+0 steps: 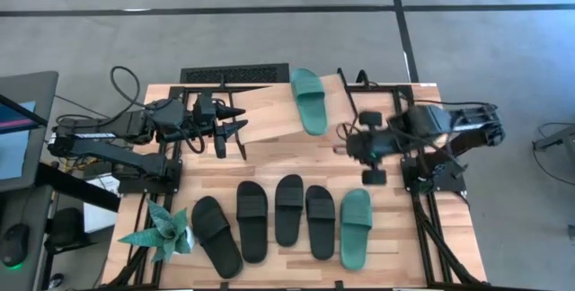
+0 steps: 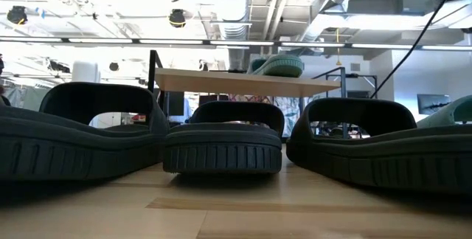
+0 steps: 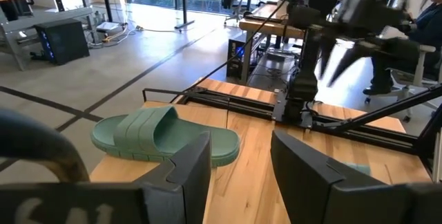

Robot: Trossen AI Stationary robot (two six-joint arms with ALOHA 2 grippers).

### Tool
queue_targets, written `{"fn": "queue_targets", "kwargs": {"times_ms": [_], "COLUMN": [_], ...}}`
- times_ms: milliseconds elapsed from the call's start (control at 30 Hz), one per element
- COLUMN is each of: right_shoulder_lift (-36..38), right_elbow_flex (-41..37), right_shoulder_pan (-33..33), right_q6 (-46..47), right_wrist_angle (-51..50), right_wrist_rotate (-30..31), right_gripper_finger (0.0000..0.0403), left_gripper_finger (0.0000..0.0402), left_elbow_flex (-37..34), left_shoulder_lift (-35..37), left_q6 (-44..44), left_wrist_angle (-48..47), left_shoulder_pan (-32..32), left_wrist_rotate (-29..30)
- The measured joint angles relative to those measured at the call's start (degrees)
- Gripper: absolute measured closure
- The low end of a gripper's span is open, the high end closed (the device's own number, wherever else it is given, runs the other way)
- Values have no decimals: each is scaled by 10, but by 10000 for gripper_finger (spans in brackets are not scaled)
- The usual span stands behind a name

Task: Pick and place slides into the shelf
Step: Put the green slide on the shelf

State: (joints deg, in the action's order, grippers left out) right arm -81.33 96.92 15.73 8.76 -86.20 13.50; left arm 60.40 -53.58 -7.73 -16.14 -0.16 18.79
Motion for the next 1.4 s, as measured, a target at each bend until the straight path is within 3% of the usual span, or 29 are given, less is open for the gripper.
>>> {"fn": "queue_targets", "kwargs": {"times_ms": [433, 700, 1000, 1167, 1400], "right_shoulder_lift": [-39, -101, -185, -222, -270], "right_elbow_flex": [-39, -104, -109, -109, -109], "right_shoulder_pan": [199, 269, 308, 319, 323], "right_q6": [251, 333, 448, 495, 498], "right_wrist_angle": [5, 98, 112, 126, 127], "right_wrist_rotate": [2, 18, 55, 61, 58], "right_gripper_finger": [342, 342, 337, 309, 236], "left_gripper_finger": [262, 262, 262, 262, 262], "left_elbow_flex": [0, 0, 0, 0, 0], "left_shoulder_lift": [0, 0, 0, 0, 0], "left_q6": [0, 0, 0, 0, 0], "left_wrist_angle": [0, 0, 0, 0, 0], "left_shoulder_pan": [0, 0, 0, 0, 0], "left_wrist_rotate": [-17, -21, -22, -22, -22]}}
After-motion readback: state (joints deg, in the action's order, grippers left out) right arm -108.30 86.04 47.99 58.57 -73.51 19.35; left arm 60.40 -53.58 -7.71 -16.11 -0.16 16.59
